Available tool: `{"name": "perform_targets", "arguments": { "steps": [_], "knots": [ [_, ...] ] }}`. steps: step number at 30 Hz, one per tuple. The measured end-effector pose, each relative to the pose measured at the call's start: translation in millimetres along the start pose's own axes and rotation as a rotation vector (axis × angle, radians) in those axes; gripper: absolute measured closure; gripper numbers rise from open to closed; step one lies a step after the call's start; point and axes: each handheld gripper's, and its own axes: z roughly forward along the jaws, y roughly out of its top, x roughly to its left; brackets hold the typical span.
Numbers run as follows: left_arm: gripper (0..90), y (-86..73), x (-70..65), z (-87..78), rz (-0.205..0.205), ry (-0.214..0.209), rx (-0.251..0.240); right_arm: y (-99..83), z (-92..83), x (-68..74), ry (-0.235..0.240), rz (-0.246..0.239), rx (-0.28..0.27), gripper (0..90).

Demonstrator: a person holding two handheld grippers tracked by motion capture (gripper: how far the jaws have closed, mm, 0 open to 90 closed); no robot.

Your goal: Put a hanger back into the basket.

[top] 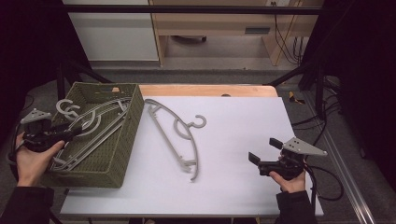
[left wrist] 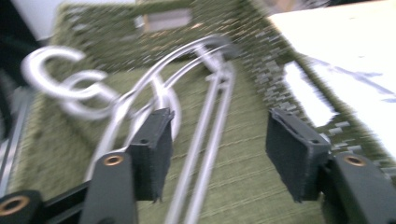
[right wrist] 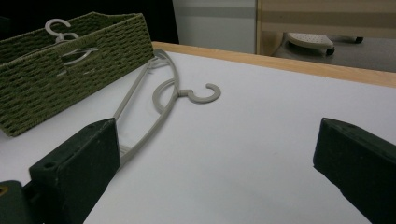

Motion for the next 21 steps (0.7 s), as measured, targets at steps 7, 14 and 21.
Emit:
{"name": "perform_targets", "arguments": {
  "steps": [7, 14, 21],
  "knots": [
    [27.1, 6.6, -41.1, 1.4, 0.052, -0.084, -0.071, 0.3, -1.0, -0.3, 0.003, 0.002, -0.003, 0.9],
    [17.5, 10.0, -82.8, 11.5, 0.073, -0.168, -0.127, 0.3, -0.5, 0.2, 0.004, 0.001, -0.003, 0.9],
    [11.7, 9.7, -124.2, 24.5, 0.102, -0.252, -0.158, 0.3, 1.3, 0.4, 0.006, 0.001, 0.0, 0.9]
  ]
}}
